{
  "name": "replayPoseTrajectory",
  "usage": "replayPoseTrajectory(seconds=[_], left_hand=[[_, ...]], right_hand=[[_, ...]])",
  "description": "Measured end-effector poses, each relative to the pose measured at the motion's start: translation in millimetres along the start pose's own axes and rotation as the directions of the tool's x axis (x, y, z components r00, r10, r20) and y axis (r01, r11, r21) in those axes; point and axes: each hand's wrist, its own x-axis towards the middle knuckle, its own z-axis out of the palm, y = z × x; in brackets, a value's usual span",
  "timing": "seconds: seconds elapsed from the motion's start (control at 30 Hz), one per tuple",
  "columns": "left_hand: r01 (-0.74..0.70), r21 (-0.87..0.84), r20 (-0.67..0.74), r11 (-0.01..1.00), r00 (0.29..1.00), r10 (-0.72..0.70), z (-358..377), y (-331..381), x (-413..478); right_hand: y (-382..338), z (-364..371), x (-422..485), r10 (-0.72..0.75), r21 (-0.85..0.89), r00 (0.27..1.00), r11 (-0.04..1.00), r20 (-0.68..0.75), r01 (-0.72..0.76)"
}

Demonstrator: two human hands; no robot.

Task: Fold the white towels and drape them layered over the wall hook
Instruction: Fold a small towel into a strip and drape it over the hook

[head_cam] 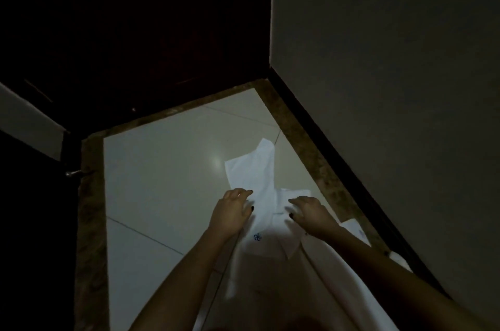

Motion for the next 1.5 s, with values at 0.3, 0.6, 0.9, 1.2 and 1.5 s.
replayPoseTrajectory(seconds=[0.3, 0.6, 0.9, 1.2, 1.5], left_hand=[[-0.134, 0.018, 0.149, 0.991, 0.980, 0.130, 141, -89, 35], [-0.152, -0.091, -0.056, 0.984, 0.988, 0.147, 204, -102, 41], [0.020, -0.588, -0.023, 0.809, 0.999, -0.041, 114, -75, 47], [-0.074, -0.713, -0.170, 0.698, 0.983, -0.069, -149, 22, 32], [-0.147, -0.778, -0.271, 0.611, 0.955, -0.116, -409, 133, -68]], right_hand=[[21, 139, 105, -0.193, 0.001, 0.981, 0.981, 0.000, 0.193], [33, 184, 132, -0.291, -0.171, 0.949, 0.948, -0.119, 0.269], [16, 123, 111, -0.107, 0.371, 0.985, 0.916, -0.137, 0.151], [-99, -82, 25, -0.151, 0.612, 0.936, 0.721, -0.319, 0.325], [-224, -301, -136, -0.246, 0.592, 0.909, 0.696, -0.335, 0.407]])
